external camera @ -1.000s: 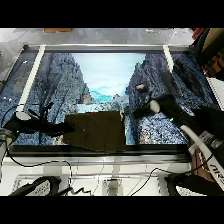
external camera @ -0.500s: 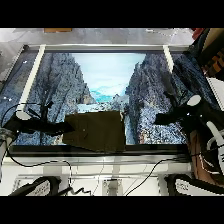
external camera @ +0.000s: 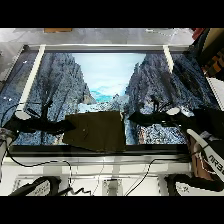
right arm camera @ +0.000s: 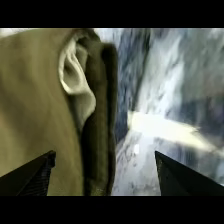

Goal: Fold the clothes and pants, and hang the long-sleeved shirts on hangers.

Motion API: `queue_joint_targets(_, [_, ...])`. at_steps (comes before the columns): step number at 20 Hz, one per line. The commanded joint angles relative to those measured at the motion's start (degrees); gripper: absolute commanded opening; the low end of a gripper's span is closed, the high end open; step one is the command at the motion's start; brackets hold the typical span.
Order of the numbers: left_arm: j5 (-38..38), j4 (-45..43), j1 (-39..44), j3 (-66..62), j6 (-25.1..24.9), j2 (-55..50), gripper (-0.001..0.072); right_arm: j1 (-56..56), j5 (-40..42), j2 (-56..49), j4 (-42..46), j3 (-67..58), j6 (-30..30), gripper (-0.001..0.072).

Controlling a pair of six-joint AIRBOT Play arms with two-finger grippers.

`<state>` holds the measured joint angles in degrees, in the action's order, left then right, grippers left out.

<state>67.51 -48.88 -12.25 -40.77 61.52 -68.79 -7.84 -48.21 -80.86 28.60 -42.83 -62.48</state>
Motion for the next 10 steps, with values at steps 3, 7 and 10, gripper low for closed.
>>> queue_joint_targets(3, [0.0, 2.9, 0.0, 0.0, 0.0, 0.0, 0.07, -4.0, -0.8, -6.6, 0.3, -1.3, -6.3, 0.0684])
queue_joint_targets(7, [-0.1, 2.9, 0.0, 0.0, 0.0, -0.1, 0.07, -4.0, -5.4, -8.4, 2.1, -4.7, -6.3, 0.0684])
queue_joint_targets(10, [-0.2, 2.9, 0.0, 0.0, 0.0, -0.1, 0.07, -4.9, -9.2, -10.5, 8.5, -9.4, -8.7, 0.0684])
